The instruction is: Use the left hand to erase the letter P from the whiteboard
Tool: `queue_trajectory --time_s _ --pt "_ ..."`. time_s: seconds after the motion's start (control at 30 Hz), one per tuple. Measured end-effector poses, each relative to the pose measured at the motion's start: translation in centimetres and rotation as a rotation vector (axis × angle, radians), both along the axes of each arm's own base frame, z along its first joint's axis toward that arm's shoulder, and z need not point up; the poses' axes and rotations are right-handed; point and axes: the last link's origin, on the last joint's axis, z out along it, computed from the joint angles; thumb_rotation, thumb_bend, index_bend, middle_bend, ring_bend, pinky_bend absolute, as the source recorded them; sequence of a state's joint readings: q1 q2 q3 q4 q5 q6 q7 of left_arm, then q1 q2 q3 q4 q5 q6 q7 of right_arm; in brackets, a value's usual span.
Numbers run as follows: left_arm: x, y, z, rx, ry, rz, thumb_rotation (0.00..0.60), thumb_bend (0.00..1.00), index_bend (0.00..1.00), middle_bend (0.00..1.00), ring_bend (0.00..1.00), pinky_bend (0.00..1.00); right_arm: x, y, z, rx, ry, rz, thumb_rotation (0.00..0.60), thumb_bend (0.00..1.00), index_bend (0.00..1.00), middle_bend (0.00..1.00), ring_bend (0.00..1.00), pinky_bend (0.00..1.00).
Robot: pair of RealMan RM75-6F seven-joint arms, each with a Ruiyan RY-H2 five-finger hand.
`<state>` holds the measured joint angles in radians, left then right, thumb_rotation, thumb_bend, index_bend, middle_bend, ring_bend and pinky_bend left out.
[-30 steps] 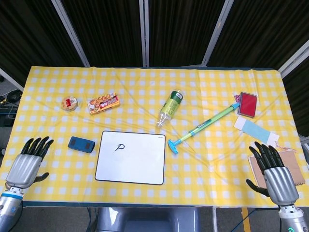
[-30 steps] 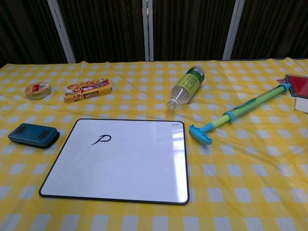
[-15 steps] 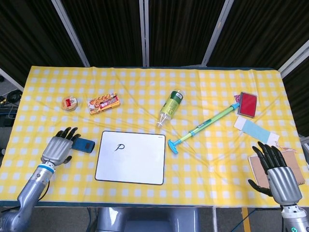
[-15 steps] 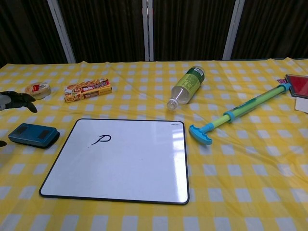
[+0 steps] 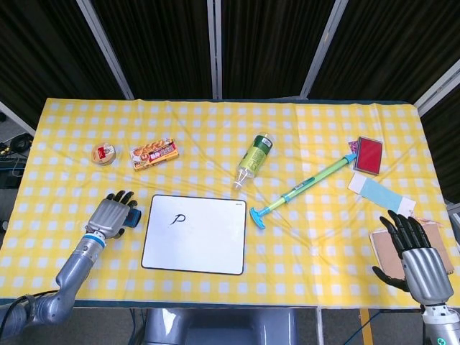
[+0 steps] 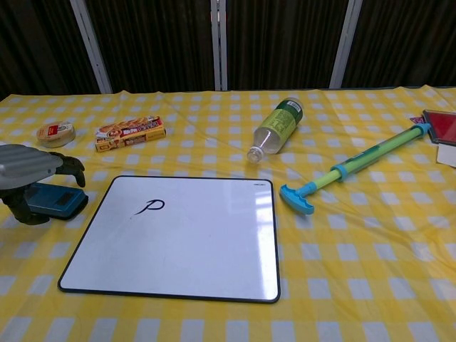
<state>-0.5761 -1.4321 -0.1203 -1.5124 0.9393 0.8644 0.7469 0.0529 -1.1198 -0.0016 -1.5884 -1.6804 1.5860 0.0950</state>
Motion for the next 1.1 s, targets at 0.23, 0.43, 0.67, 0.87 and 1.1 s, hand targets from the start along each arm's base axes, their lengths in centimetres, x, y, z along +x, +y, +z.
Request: queue_trajectory --time_s 0.23,0.43,0.67,0.87,1.1 --pt "0.3 0.4 -0.4 0.013 -0.001 0.003 0.600 0.62 0.57 0.40 0.35 0.42 -0.1 0.0 0.2 -0.003 -0.008 -0.002 0.600 0.06 0.01 0.00 0.00 0.00" --pt "0.4 0.4 -0.5 0.050 -0.025 -0.007 0.600 0.76 0.80 0.62 0.54 0.58 0.0 0.1 0.3 -0.008 -0.012 0.002 0.600 0.06 0.02 0.00 0.00 0.00" --pt "1.7 0.4 -0.1 0.122 -0.133 -0.083 0.600 0.76 0.80 0.62 0.55 0.66 0.1 0.2 0.3 -0.011 -0.011 0.006 0.600 0.06 0.01 0.00 0.00 0.00" --pt "3.9 -0.1 0.4 0.158 -0.276 -0.189 0.600 0.76 0.81 0.62 0.55 0.66 0.1 0.2 0.3 -0.013 -0.015 0.007 0.600 0.05 0.01 0.00 0.00 0.00" --pt "7.0 -1.5 -1.8 0.096 -0.368 -0.266 0.600 0.76 0.82 0.62 0.55 0.66 0.1 0.2 0.6 -0.014 -0.031 0.006 0.600 0.05 0.01 0.00 0.00 0.00"
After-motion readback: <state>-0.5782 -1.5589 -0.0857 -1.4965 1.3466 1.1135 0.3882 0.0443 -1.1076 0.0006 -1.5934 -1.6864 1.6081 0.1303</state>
